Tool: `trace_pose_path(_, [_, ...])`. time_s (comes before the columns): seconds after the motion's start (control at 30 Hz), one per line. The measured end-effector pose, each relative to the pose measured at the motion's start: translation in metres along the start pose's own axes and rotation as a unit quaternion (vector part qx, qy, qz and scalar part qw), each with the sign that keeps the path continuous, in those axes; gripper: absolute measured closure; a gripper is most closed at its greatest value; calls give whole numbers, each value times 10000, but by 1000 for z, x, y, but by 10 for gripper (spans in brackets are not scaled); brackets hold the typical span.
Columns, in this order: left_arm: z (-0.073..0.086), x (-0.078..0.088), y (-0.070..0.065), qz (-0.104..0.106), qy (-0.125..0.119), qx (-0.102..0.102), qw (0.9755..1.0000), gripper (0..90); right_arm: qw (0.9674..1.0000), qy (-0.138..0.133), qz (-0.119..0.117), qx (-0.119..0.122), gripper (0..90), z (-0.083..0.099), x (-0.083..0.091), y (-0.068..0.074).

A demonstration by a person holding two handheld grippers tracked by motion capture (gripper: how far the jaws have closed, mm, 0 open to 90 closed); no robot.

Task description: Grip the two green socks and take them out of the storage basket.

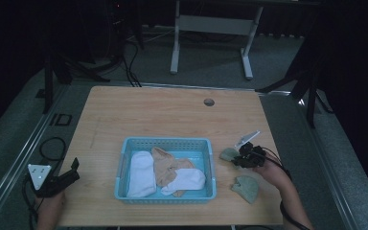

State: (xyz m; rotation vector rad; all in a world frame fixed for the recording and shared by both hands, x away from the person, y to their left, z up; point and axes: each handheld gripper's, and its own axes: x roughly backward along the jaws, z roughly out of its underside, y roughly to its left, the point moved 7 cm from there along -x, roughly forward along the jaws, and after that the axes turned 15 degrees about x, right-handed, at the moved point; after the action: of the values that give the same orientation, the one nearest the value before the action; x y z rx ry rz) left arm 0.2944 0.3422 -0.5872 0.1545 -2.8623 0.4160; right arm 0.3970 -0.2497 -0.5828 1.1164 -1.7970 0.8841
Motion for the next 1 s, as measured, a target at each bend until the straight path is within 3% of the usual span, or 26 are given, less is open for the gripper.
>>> trace_pose_path(0.23, [0, 0, 0, -6, -5, -3, 10000, 7, 9999, 19, -108, -63, 813, 2, -5, 2])
trace_pose_path(0.33, [0, 0, 0, -6, -4, 8, 10000, 7, 10000, 19, -76, -39, 736, -1, 1, 4])
trace_pose_path(0.6, [0, 0, 0, -8, -13, 7, 10000, 7, 9978, -556, 260, -246, 602, -7, 36, -1])
trace_pose_path(0.7, [0, 0, 0, -9, -7, 1, 10000, 7, 9957, -709, 440, -415, 572, 1, 46, -5])
trace_pose_path(1.0, [0, 0, 0, -17, -7, -3, 10000, 7, 9905, -871, 664, -826, 492, 34, 55, -8])
